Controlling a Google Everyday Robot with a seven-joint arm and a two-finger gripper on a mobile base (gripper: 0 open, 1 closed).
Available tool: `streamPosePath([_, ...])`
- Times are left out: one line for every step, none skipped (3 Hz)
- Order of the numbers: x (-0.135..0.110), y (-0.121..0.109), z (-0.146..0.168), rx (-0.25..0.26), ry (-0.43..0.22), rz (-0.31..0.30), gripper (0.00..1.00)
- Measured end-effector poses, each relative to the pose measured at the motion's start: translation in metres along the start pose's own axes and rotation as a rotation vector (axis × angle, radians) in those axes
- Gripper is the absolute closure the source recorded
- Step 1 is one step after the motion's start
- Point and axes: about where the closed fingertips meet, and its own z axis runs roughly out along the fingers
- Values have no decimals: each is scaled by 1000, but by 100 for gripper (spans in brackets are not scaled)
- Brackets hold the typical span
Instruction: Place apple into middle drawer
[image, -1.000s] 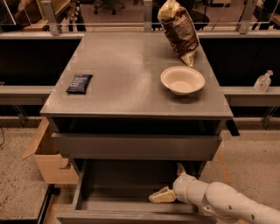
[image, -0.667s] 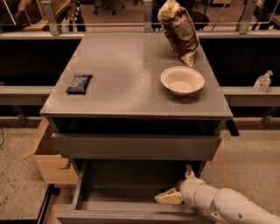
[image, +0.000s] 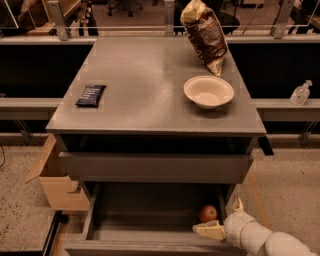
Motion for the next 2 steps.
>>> streamPosePath([9, -23, -25, 72, -13, 41, 0])
streamPosePath([9, -23, -25, 72, -13, 41, 0])
